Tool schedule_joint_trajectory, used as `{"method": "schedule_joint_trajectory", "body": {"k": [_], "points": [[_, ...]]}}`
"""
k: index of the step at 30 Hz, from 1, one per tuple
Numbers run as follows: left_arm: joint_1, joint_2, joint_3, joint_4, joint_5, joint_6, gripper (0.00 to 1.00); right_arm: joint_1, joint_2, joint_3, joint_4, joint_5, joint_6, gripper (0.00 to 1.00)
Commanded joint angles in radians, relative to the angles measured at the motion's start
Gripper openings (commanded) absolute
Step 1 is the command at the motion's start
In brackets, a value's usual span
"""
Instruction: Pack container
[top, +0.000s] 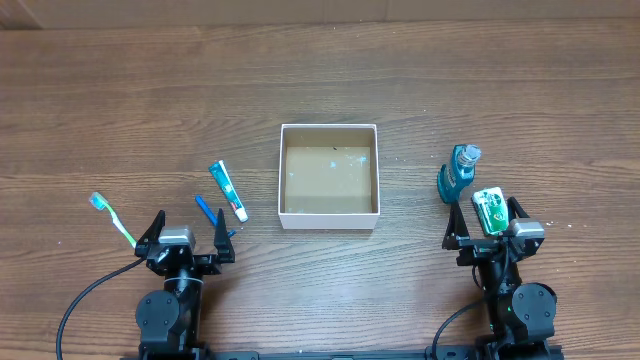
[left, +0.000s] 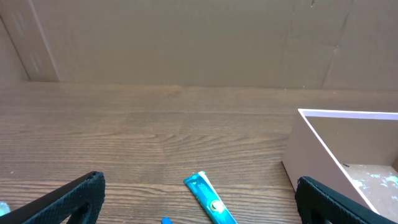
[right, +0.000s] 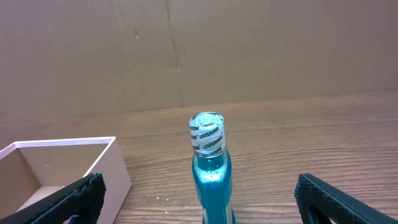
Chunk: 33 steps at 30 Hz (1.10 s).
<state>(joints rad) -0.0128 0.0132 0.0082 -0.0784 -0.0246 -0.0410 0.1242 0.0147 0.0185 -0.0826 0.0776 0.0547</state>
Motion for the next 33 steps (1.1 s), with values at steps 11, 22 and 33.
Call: {"method": "schedule_joint_trajectory", "body": {"k": [11, 22, 33], "points": [[0.005, -0.009, -0.003, 0.007, 0.021, 0.018, 1.0, -0.007, -0.012, -0.011, 0.009, -0.003, -0.003, 1.0], [0.005, -0.009, -0.003, 0.002, 0.027, -0.009, 1.0, -0.006, -0.012, -0.01, 0.085, -0.045, 0.013, 1.0], [0.005, 0.179, 0.447, -0.33, 0.043, -0.093, 1.0, -0.007, 0.201, 0.276, -0.081, -0.046, 0.163, 1.0]]}}
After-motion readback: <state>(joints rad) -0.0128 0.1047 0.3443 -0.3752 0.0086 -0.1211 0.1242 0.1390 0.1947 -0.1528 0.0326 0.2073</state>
